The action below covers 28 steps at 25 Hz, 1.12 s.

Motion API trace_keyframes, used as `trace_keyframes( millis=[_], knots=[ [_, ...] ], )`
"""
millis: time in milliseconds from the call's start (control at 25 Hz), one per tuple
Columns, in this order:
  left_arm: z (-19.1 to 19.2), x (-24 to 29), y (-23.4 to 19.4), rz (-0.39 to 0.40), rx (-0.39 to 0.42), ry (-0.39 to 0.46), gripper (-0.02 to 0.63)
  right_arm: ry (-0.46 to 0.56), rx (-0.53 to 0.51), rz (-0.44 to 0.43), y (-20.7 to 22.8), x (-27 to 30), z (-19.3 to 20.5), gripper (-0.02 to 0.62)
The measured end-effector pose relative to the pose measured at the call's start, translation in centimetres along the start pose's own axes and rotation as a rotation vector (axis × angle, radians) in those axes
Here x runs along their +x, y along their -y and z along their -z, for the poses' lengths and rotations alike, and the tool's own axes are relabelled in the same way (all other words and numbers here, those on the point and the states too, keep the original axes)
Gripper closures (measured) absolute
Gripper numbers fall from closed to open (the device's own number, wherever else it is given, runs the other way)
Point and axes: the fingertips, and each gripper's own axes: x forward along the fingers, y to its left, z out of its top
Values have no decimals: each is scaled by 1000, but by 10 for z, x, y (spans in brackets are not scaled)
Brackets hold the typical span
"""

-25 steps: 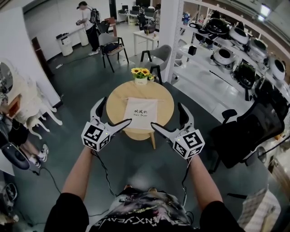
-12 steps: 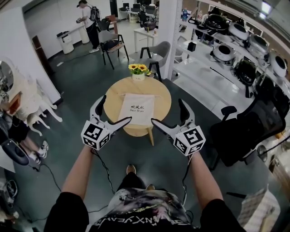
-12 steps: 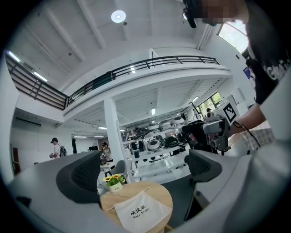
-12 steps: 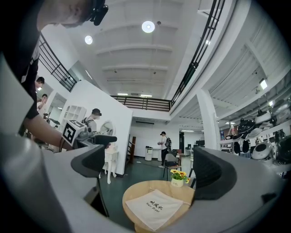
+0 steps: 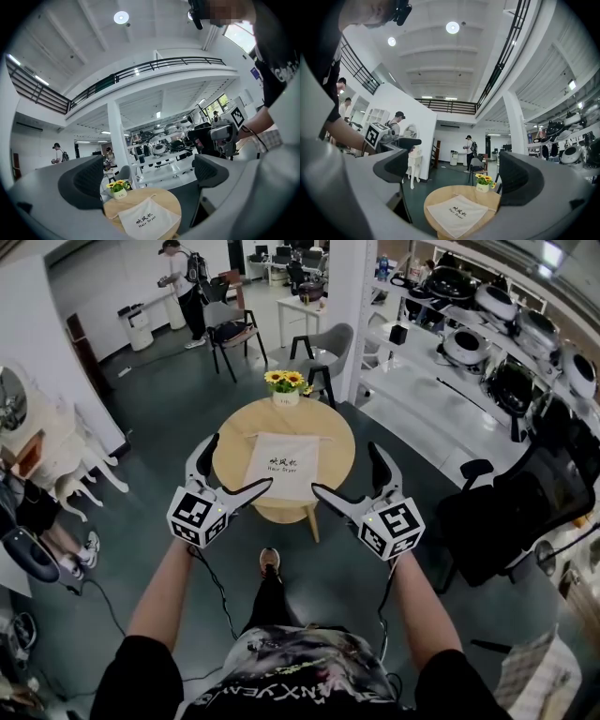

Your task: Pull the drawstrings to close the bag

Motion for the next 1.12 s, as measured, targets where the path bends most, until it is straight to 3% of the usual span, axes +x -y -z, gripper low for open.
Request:
trace_keyframes(
  millis=[440,1120],
  knots=[
    [25,33,-35,5,-8,0,20,-15,-3,0,24,45,17,11],
    [79,124,-127,28,-62,-3,20,-63,19,27,94,156,57,11]
  ],
)
